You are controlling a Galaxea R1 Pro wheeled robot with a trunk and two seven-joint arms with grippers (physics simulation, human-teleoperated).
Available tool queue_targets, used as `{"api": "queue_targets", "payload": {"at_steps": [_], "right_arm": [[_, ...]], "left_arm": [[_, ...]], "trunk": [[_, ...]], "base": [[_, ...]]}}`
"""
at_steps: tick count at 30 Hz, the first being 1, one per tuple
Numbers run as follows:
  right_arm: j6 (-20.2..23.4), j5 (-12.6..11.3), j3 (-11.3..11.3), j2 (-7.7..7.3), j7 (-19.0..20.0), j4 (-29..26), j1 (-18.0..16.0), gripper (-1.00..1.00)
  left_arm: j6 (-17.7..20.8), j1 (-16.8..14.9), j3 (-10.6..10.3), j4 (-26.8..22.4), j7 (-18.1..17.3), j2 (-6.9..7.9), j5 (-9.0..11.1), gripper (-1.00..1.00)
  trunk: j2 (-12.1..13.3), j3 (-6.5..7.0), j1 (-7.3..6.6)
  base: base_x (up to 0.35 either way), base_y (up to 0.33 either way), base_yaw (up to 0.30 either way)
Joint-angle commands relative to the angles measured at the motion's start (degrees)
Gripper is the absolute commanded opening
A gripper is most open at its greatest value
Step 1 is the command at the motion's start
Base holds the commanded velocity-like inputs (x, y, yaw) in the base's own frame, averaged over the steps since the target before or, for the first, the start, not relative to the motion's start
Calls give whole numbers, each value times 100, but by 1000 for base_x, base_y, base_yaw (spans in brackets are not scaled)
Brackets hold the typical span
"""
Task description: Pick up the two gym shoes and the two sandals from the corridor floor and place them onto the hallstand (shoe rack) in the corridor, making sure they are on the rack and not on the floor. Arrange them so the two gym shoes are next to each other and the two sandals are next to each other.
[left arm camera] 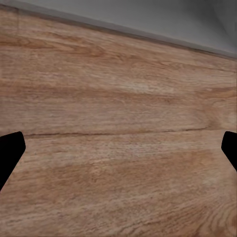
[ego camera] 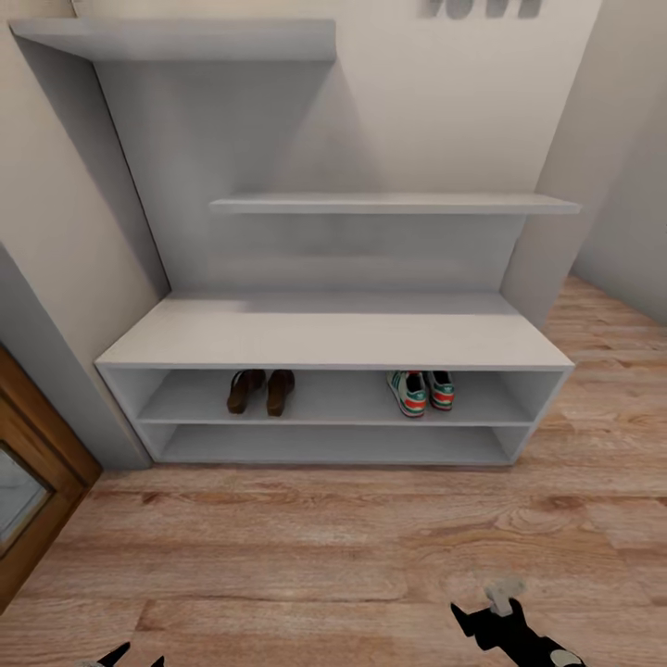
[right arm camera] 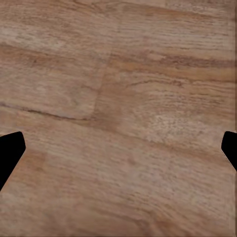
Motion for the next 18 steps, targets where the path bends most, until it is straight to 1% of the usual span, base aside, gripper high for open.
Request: {"api": "queue_targets", "payload": {"at_steps": [1,4,10,11,13,15,18], "right_arm": [[-61,35,-50,-6,25,3,23,100],[-194,35,-50,-20,24,4,96,100],[-391,35,-50,-42,17,10,264,100],[-458,30,-53,-43,9,13,369,100],[-474,21,-57,-46,-25,13,414,100],[-488,-8,-60,-47,-123,13,465,100],[-502,-92,-62,-40,-407,17,544,100]], "left_arm": [[-24,-5,13,8,-12,-1,6,100],[-23,-5,12,13,52,-3,2,100],[-23,-5,9,69,344,-11,1,100],[-22,-5,9,113,531,-13,-1,100],[-22,-5,10,140,599,-10,-2,100],[-22,-5,10,180,666,-8,-2,100],[-25,-5,10,242,783,-7,-2,100]], "trunk": [[40,14,-24],[160,68,-89],[401,176,-221],[441,194,-243],[521,229,-287],[601,265,-331],[722,319,-397]], "base": [[0,0,0],[0,0,0],[0,0,0],[0,0,0],[0,0,0],[0,0,0],[0,0,0]]}}
